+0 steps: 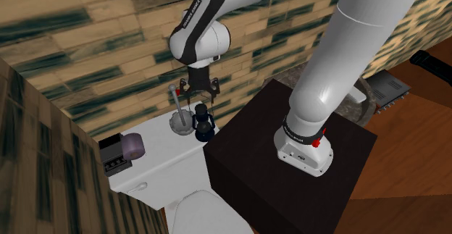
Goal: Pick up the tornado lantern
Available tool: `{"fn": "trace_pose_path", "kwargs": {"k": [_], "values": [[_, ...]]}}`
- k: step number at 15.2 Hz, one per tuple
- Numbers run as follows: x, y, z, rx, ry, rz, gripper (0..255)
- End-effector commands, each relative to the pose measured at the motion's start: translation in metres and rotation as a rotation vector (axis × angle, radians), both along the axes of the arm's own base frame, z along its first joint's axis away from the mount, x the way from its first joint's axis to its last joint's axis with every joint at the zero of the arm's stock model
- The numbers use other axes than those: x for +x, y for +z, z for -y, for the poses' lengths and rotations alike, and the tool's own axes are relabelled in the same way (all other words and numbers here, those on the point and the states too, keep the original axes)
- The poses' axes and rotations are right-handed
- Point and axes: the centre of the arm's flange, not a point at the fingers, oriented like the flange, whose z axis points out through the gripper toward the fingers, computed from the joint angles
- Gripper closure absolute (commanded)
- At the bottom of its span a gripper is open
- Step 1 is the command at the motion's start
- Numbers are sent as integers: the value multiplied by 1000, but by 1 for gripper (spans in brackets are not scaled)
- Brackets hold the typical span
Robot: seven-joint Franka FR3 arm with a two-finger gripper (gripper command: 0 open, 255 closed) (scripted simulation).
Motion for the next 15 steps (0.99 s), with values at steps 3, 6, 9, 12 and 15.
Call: {"fn": "trace_pose_path", "kwargs": {"k": [3,6,9,12,15], "values": [[1,-14,1,0,-1,0,0],[0,-14,0,0,-1,1,255],[0,-14,0,0,-1,1,255],[-1,-14,0,0,-1,1,255],[1,-4,1,0,-1,0,255]]}}
